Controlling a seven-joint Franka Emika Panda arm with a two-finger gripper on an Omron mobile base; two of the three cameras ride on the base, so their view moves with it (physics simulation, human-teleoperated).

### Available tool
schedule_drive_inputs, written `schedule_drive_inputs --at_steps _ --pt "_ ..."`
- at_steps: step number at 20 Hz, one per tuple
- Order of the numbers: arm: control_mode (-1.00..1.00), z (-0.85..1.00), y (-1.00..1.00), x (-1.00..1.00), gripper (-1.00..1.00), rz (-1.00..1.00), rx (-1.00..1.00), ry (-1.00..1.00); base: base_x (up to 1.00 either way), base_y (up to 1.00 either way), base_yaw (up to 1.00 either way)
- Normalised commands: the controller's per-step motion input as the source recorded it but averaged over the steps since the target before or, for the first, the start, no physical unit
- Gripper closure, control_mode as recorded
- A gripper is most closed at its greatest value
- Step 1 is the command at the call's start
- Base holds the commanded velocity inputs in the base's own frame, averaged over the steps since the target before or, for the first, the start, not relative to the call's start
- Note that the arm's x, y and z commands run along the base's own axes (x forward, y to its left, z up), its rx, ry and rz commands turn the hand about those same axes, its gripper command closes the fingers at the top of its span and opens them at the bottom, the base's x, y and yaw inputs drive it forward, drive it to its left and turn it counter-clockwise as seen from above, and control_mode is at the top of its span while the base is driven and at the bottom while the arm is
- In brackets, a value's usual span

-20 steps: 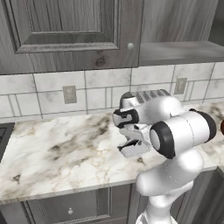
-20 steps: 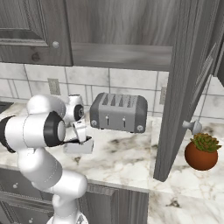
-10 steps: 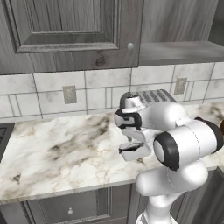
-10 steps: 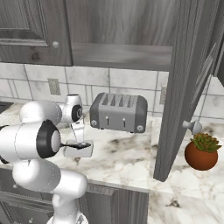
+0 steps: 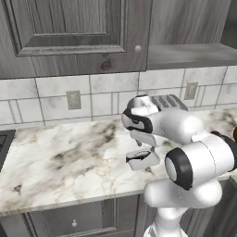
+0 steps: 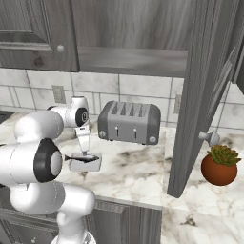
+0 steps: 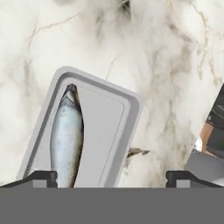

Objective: Retrieve the tupperware from the cabinet, then place the raw meat into the tupperware to avoid contamination.

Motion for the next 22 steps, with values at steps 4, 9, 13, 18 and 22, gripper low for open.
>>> schedule_drive_inputs --at_steps 4,9,13,18,22 --pt "-1.0 0.04 -0.13 -0.75 -1.0 0.0 0.0 -0.09 0.0 0.0 0.0" --pt "-1.0 0.24 -0.16 -0.62 -1.0 0.03 0.04 -0.1 0.0 0.0 0.0" --pt "-1.0 0.44 -0.21 -0.42 -1.0 0.15 0.01 -0.11 0.0 0.0 0.0" --pt "-1.0 0.21 -0.31 -0.22 -1.0 0.29 0.0 -0.08 0.0 0.0 0.0" --pt "-1.0 0.0 -0.43 -0.2 -1.0 0.31 0.01 -0.07 0.0 0.0 0.0"
